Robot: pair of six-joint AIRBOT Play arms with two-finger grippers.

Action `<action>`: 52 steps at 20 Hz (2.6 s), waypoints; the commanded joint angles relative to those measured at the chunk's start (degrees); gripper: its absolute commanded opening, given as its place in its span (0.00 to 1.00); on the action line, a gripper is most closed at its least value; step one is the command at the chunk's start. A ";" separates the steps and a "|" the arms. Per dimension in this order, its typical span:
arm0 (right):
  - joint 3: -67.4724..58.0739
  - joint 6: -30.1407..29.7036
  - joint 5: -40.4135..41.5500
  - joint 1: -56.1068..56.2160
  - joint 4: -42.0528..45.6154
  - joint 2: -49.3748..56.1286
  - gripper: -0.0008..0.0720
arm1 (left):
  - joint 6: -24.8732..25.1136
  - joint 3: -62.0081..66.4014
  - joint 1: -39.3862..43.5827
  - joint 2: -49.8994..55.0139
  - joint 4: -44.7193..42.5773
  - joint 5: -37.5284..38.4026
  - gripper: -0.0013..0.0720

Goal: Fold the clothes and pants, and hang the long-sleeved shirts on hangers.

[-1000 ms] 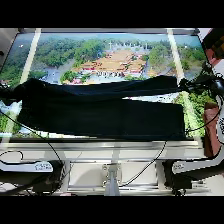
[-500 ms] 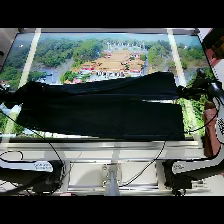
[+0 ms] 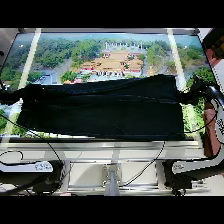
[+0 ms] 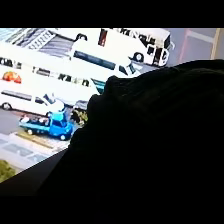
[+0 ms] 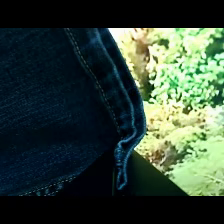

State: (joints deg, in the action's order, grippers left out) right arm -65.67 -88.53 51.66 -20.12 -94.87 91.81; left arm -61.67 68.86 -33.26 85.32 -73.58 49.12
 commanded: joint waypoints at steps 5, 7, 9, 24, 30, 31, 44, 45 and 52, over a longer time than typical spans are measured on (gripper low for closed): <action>0.09 -0.02 0.00 0.04 -0.57 -0.04 0.04 | 18.05 0.04 3.39 -2.51 0.63 -4.72 0.80; 0.09 -0.02 -0.13 0.04 -0.50 -0.04 0.04 | 18.03 0.04 4.00 -1.22 3.17 -9.84 0.80; 0.09 -0.04 -0.87 0.04 -0.46 -0.02 0.04 | 18.01 0.04 4.15 0.66 7.58 -13.81 0.80; 0.09 -0.02 0.92 0.04 -1.60 -0.09 0.04 | 18.47 6.84 5.40 17.77 36.87 -31.12 0.53; -0.04 -0.04 4.87 0.17 -4.63 -1.44 0.04 | 18.60 10.69 9.40 21.33 36.81 -41.24 0.44; -0.04 -0.04 4.96 0.17 -4.74 -1.53 0.04 | 18.64 11.45 9.97 21.31 36.33 -41.81 0.18; 0.07 -0.04 13.60 0.87 -5.53 -2.23 0.03 | 15.19 13.00 11.04 19.89 38.10 -43.32 0.95; 0.15 -0.04 12.26 1.64 -5.62 -2.25 0.03 | 15.19 13.00 11.02 19.34 38.10 -43.32 0.95; -1.07 -0.07 7.85 5.46 -1.68 -2.25 0.77 | 15.21 13.00 8.59 11.96 29.27 -29.86 0.95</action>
State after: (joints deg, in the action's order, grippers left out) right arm -66.02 -88.62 59.66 -15.55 -99.09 89.60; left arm -46.48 81.80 -23.31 100.38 -38.35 10.96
